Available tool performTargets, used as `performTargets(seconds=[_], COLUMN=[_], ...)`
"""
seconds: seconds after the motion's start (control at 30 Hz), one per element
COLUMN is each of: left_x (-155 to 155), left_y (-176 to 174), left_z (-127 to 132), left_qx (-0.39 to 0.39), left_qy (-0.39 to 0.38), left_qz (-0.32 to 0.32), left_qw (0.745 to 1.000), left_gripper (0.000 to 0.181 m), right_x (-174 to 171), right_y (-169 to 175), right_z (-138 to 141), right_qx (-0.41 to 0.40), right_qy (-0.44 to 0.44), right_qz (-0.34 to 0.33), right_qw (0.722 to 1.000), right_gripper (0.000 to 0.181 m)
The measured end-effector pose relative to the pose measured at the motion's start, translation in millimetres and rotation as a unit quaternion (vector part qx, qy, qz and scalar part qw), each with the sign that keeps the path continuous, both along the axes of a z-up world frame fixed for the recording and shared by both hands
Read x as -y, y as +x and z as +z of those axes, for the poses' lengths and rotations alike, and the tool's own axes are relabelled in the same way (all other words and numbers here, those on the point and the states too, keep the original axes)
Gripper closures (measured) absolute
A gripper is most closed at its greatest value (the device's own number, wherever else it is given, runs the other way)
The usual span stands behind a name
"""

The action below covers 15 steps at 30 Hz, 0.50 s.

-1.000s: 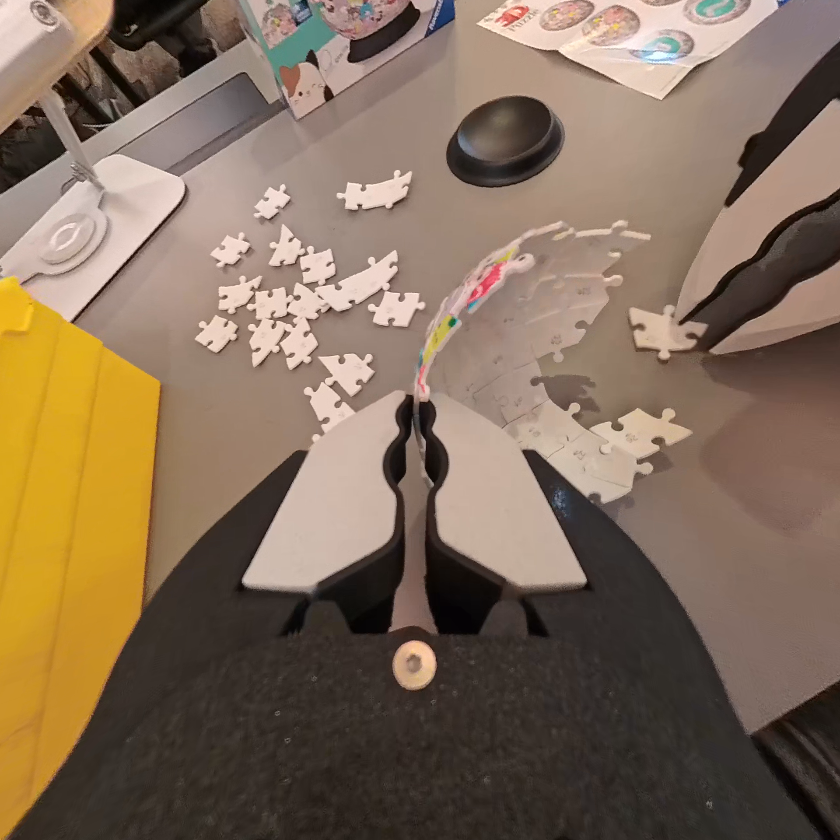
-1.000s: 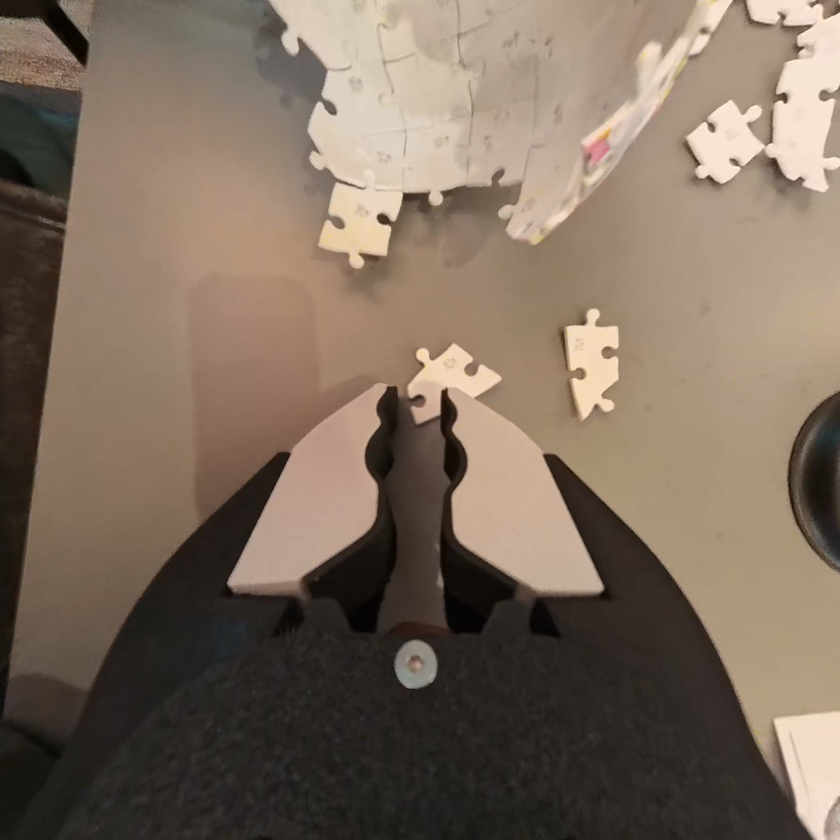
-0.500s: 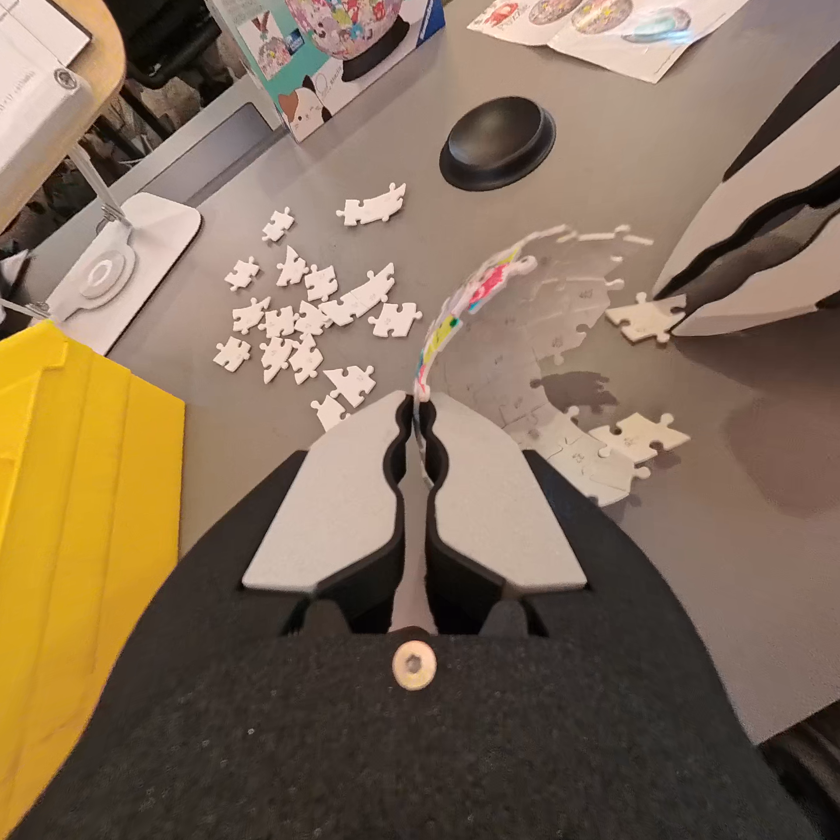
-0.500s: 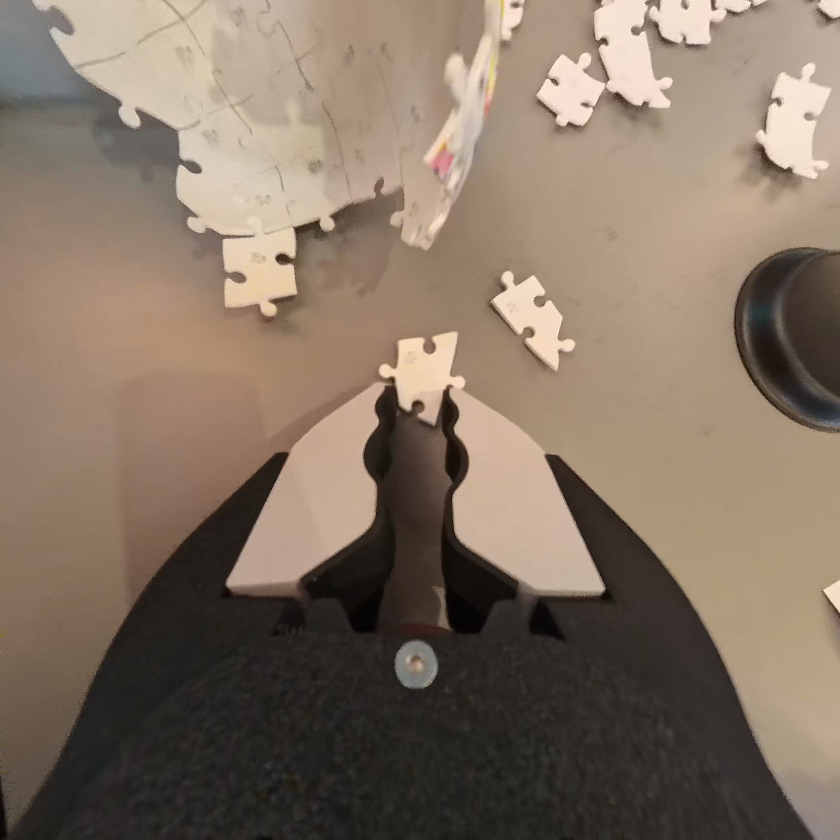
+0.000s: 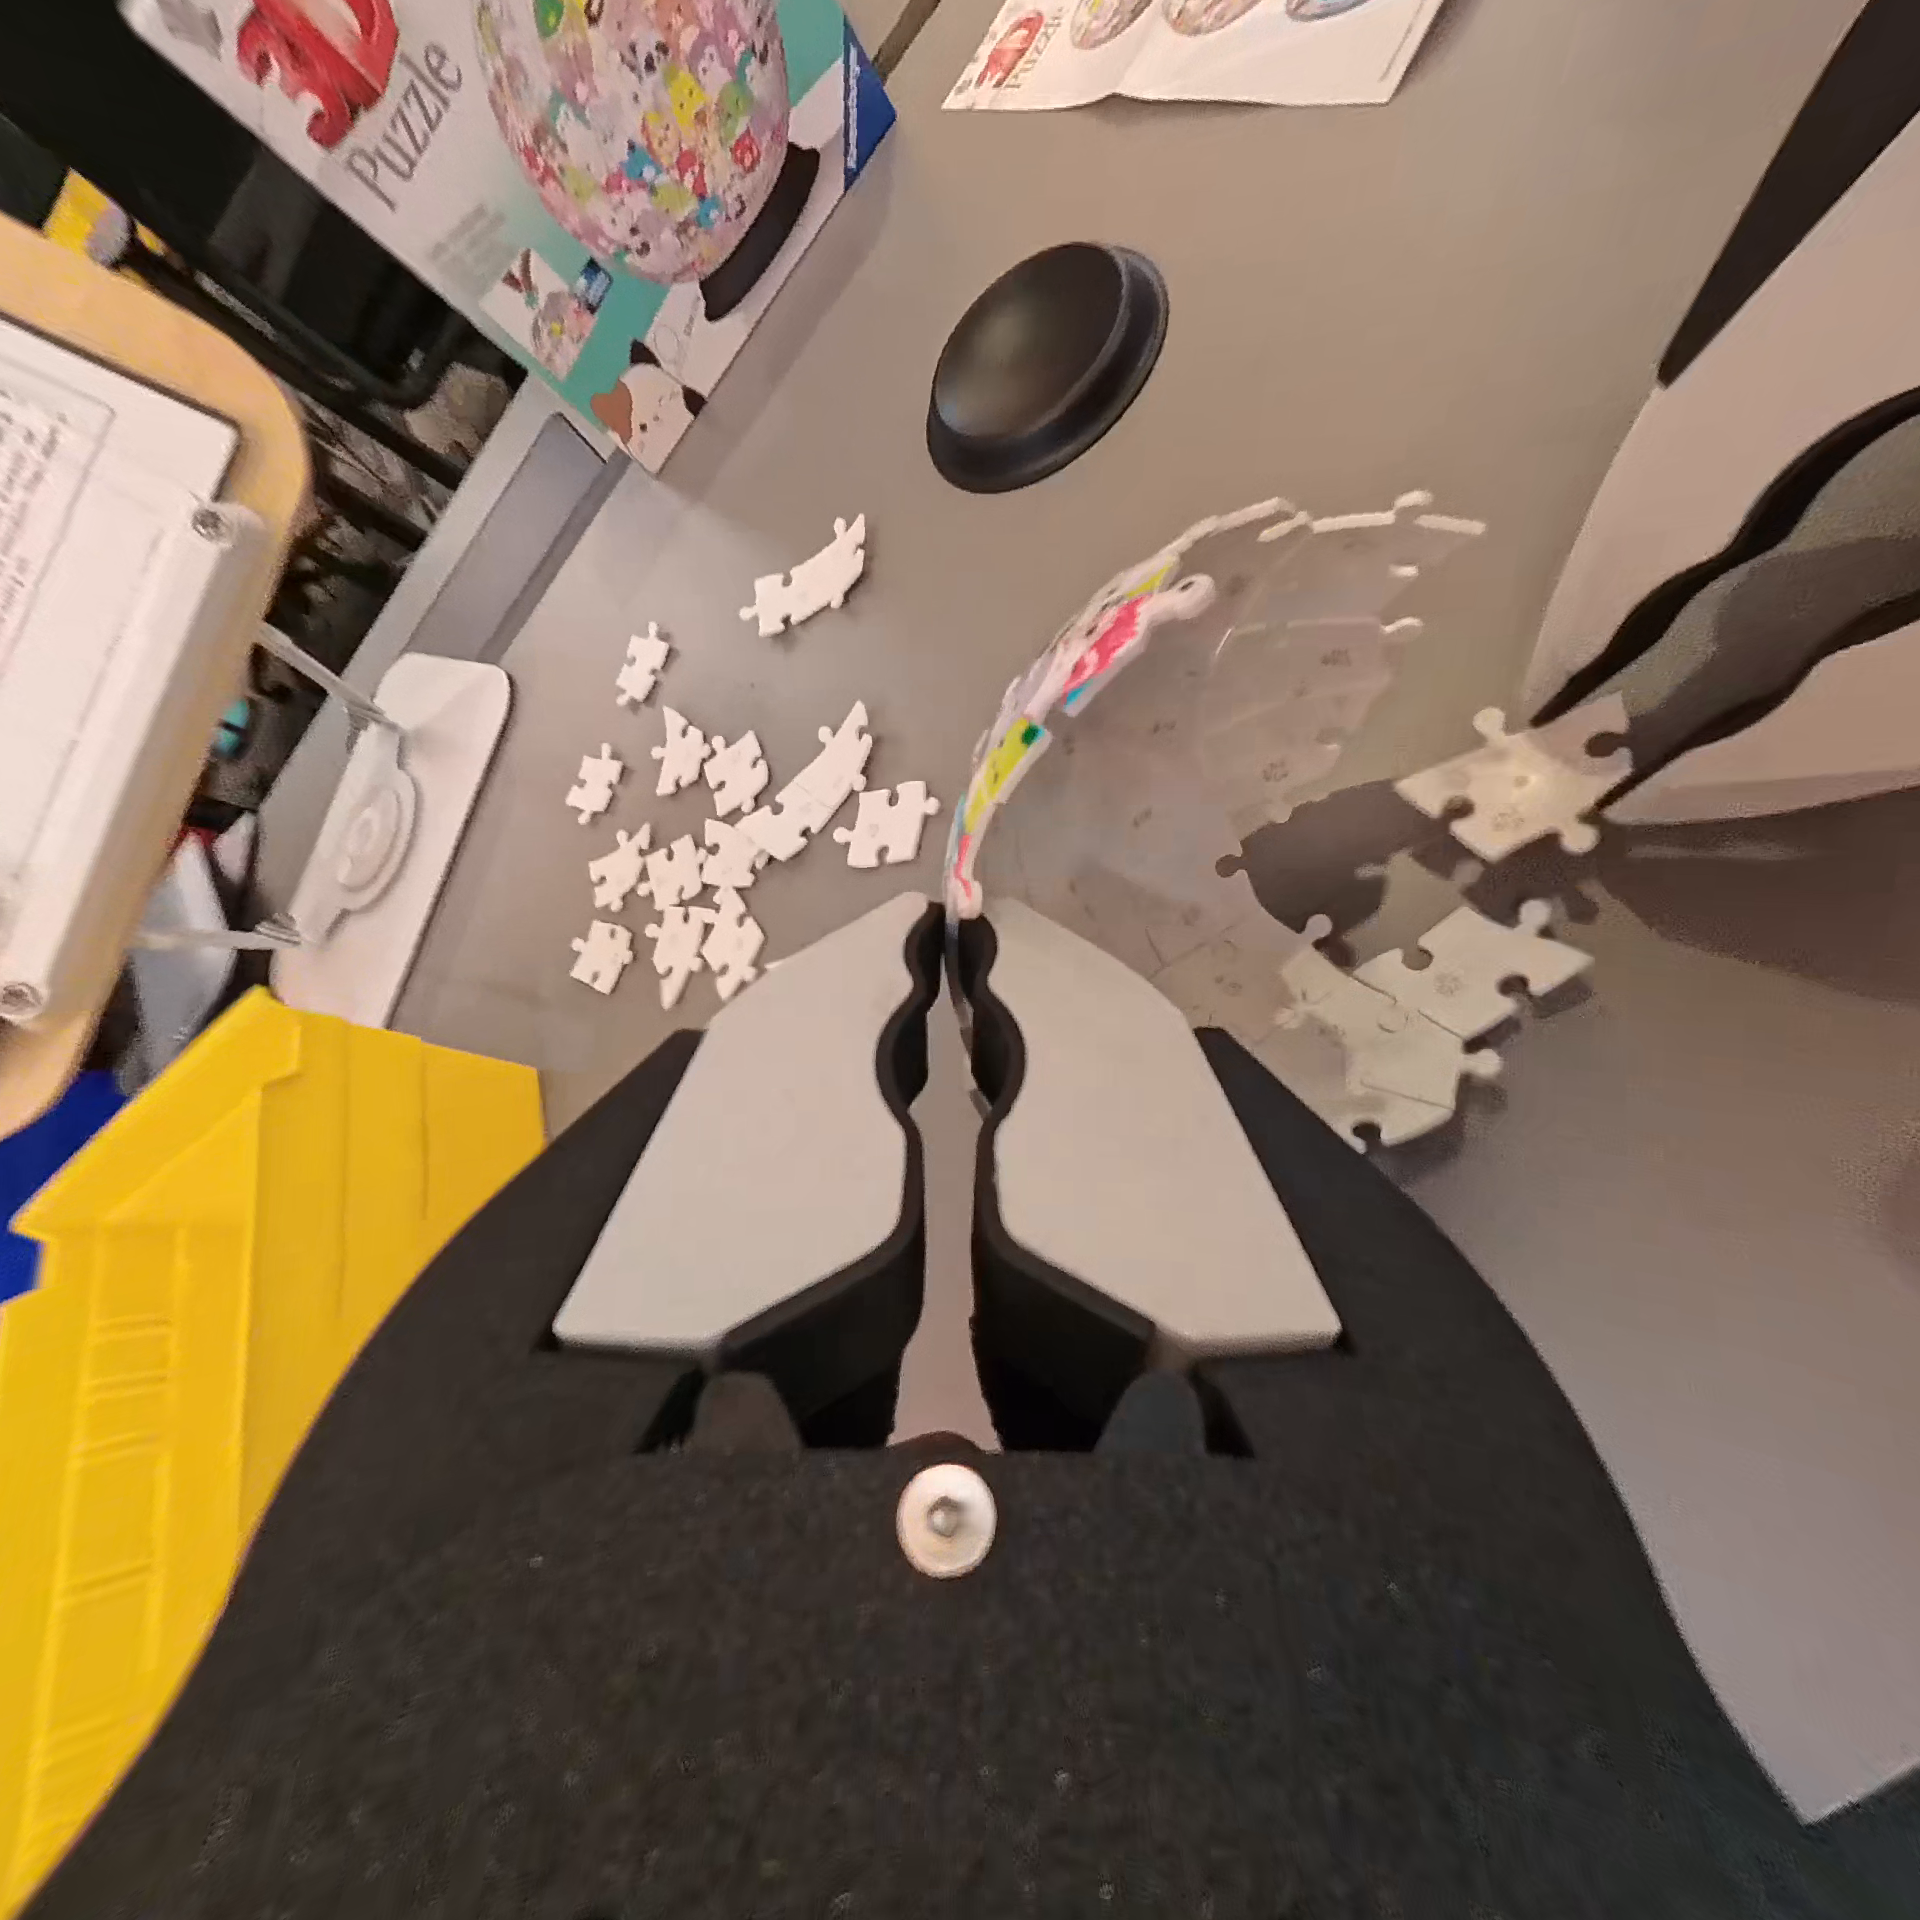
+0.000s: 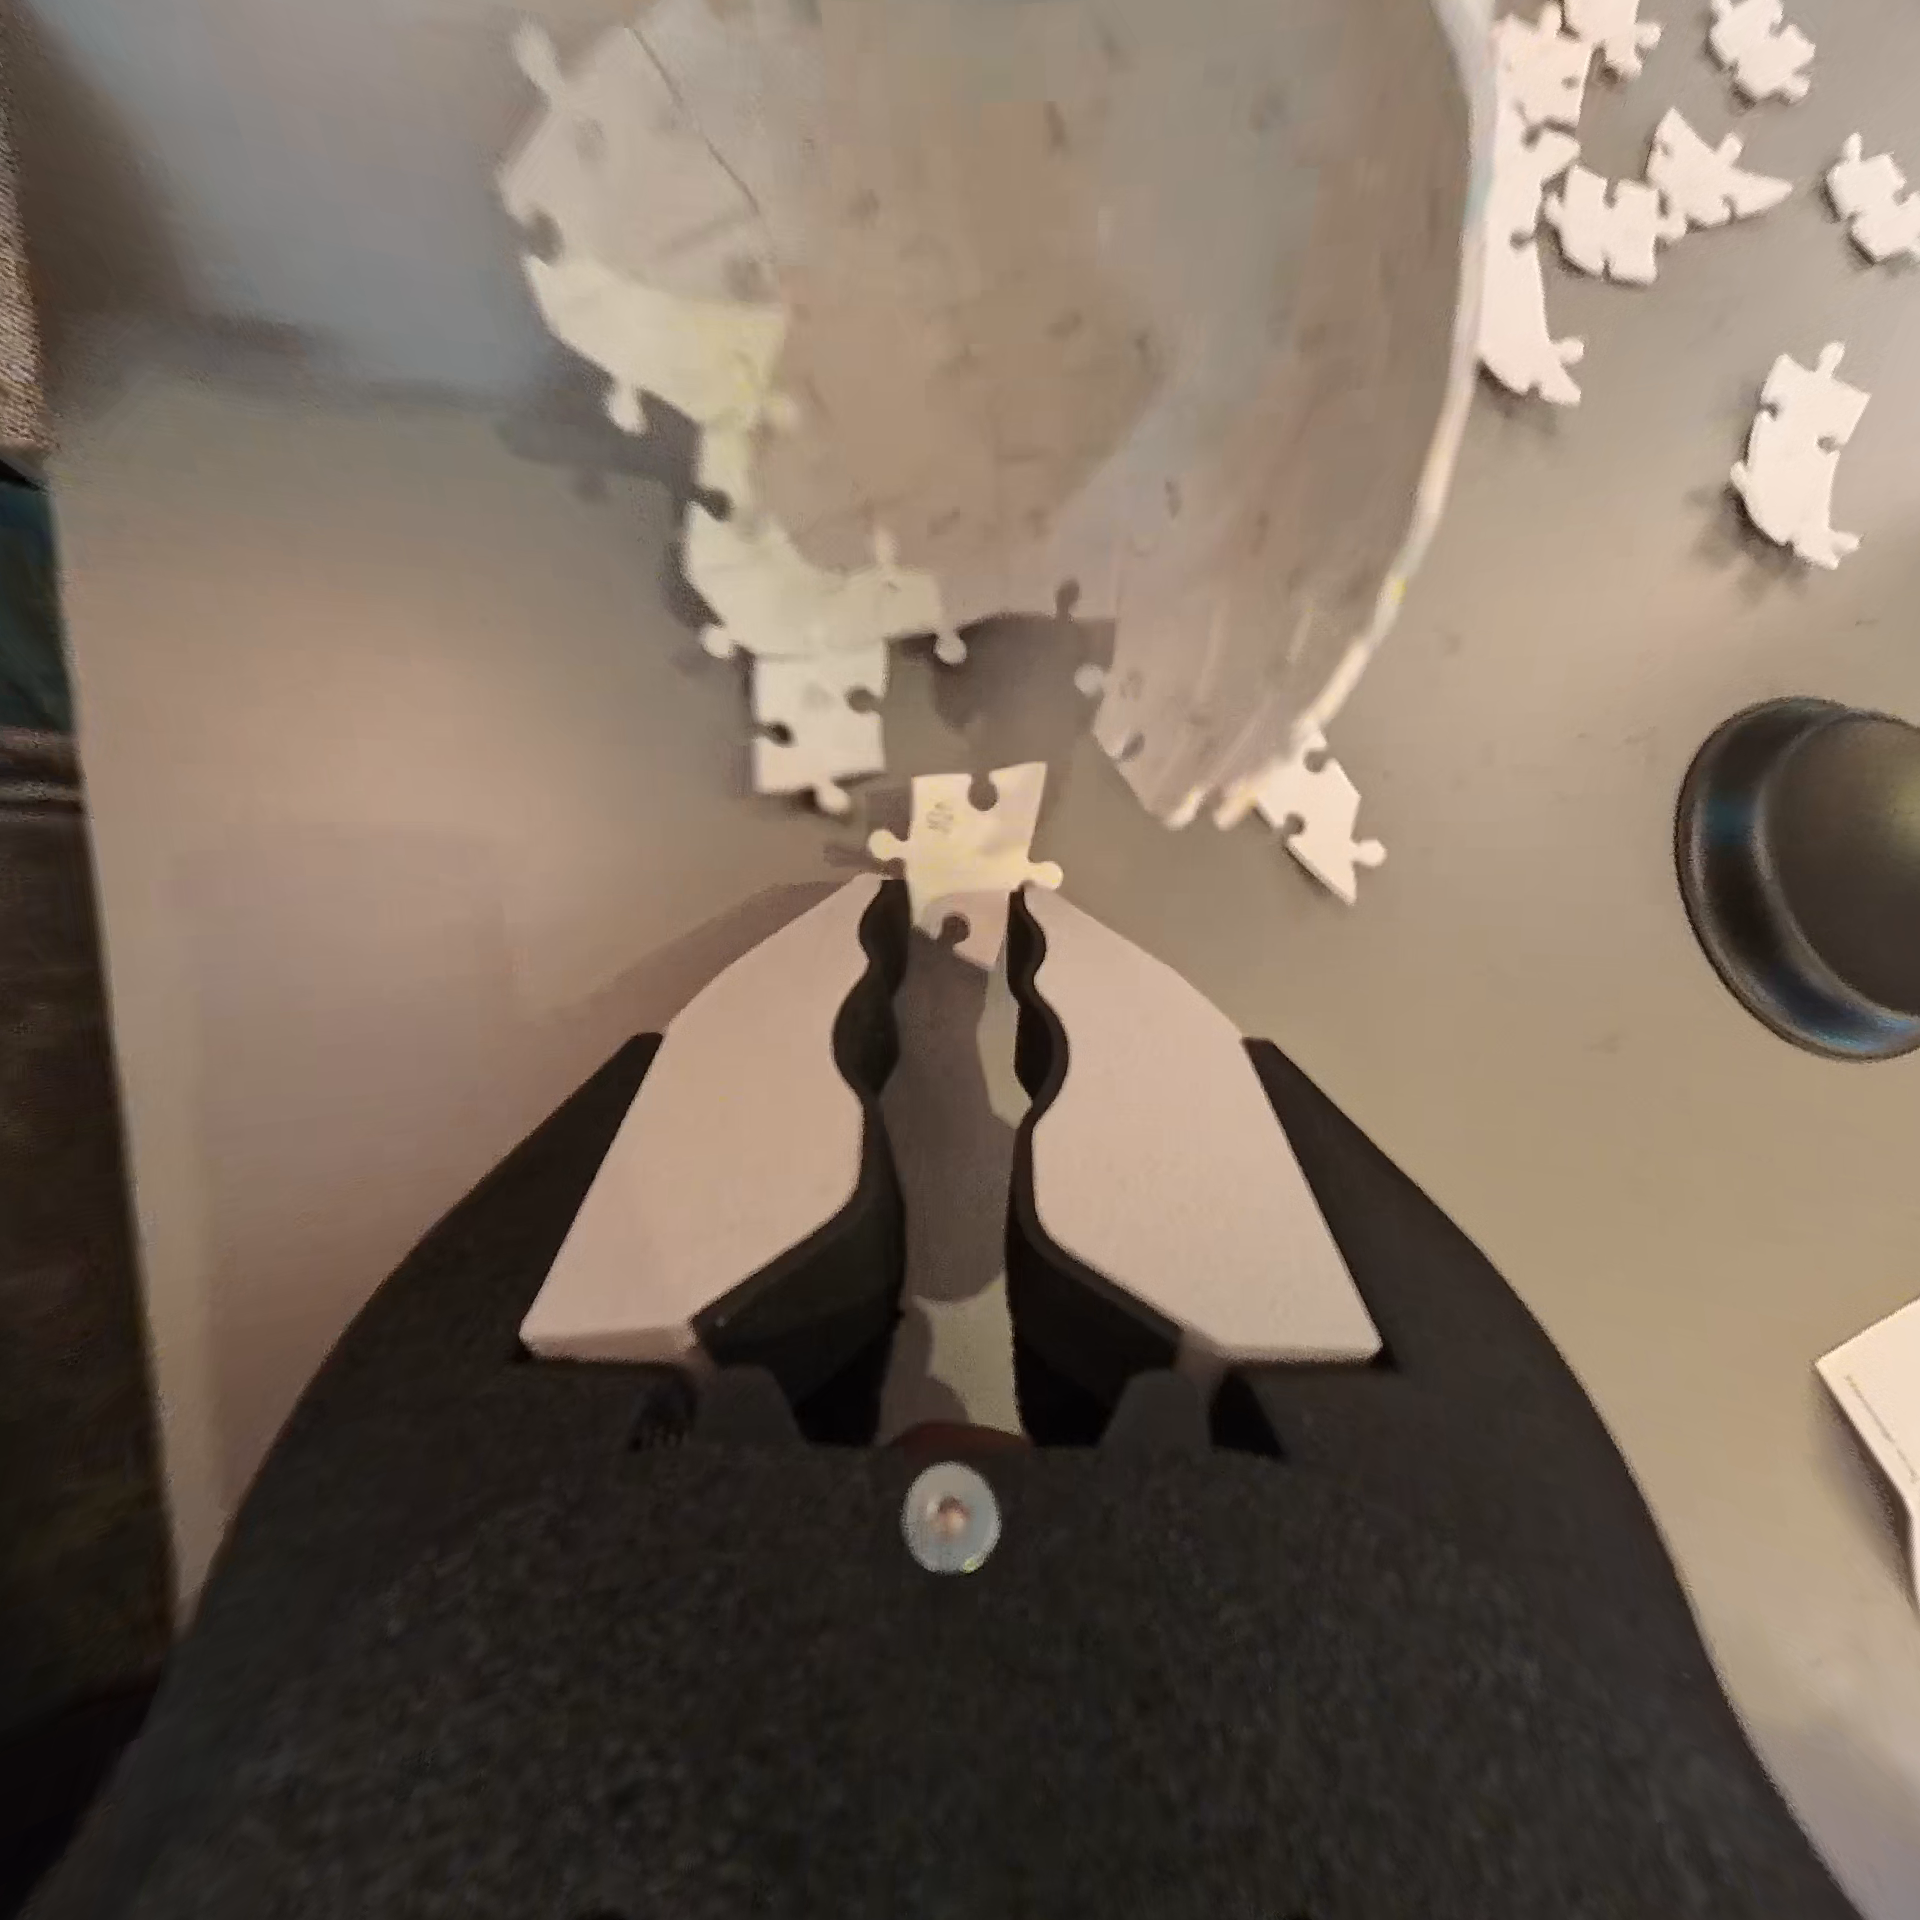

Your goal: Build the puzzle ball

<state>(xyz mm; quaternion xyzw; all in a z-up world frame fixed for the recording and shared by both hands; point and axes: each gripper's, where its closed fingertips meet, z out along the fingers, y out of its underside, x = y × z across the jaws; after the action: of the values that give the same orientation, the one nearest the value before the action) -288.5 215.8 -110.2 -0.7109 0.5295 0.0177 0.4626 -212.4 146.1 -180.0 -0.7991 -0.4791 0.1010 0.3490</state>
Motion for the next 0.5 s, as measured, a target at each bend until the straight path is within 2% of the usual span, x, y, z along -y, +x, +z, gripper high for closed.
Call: performTargets(seconds=[0.1,0.23,0.5], left_x=[5.1,9.1,10.8], left_y=[3.4,7.4,12.7], left_z=[3.2,5.5,4.4], left_qx=[-0.015,-0.031,-0.023], left_qy=[0.030,0.050,0.043], left_qz=[-0.021,-0.037,-0.047], left_qw=[0.999,0.998,0.998], left_gripper=[0.179,0.179,0.179], right_x=[8.1,3.6,-7.0], right_y=[-13.7,-22.4,-27.2], right_z=[8.3,7.6,-0.9], right_qx=[0.015,0.093,0.134], right_qy=[0.027,0.088,0.070], right_qz=[-0.010,-0.017,-0.012], right_qw=[0.999,0.992,0.988], right_gripper=[0.163,0.163,0.163])
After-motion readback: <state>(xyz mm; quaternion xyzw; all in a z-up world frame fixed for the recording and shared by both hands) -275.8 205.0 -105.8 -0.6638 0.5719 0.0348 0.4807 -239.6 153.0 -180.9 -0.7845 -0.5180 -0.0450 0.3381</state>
